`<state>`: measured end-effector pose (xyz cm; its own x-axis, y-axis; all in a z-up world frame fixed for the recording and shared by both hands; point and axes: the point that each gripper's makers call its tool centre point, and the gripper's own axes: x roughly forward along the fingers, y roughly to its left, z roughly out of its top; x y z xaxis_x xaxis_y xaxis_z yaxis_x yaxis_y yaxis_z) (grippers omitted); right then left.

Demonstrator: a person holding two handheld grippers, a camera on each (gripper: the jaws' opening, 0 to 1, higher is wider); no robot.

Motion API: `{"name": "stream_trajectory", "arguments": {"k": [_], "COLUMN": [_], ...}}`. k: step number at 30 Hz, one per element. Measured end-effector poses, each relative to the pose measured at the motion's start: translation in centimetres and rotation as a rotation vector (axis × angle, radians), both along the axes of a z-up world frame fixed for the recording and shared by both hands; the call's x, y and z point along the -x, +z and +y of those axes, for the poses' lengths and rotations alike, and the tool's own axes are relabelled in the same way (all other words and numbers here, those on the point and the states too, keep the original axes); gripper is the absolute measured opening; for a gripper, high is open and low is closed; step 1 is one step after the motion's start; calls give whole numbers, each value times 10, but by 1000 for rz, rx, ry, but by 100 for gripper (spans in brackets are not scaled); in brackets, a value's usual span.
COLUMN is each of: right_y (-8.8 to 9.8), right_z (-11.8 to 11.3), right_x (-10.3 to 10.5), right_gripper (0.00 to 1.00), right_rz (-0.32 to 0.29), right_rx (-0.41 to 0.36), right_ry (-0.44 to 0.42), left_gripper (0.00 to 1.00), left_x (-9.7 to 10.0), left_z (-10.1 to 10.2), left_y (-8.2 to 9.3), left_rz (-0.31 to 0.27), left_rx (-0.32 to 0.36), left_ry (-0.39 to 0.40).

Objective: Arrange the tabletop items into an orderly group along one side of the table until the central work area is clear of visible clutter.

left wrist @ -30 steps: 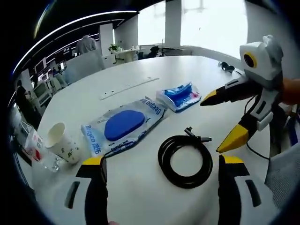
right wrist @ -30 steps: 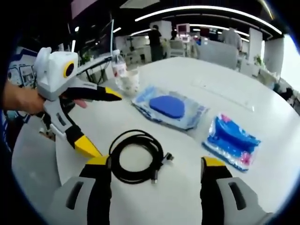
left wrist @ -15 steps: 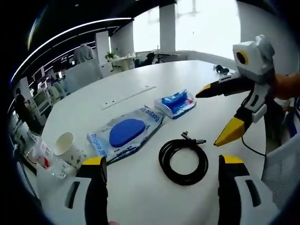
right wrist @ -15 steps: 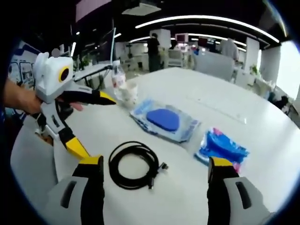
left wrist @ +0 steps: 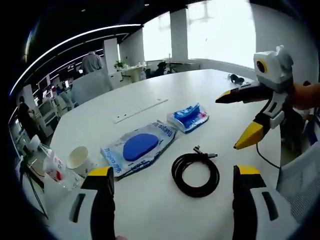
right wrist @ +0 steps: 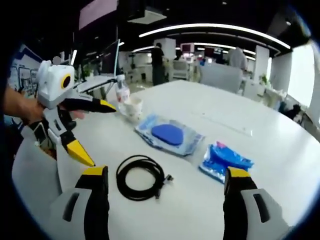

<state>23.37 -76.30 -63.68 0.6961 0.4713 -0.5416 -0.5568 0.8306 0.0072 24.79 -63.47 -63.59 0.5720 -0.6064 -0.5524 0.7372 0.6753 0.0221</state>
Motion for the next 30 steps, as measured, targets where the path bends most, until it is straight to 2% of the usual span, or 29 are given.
{"name": "stream_trajectory", "arguments": {"k": [3,9,13,30], "right_y": [4,16,23,33], "right_z": [-1,-7,-11,-7], "right_x": [6,12,14,38], "right_gripper": [94,95,96,99], "right_rz": [0,-32,-43,-70], "right_rx": [3,-1,-21,-41], "right_ry": [15,30,8,-18], "left_gripper": [99,99,99,99], "left_x": [4,14,17,40], "left_z": [3,6,11,43], "left_y": [3,9,14,27], "left_rz": [-2,-28,-31,-60], "left_rx": [9,-5,1,8], "left_ry": [23,18,39,96]}}
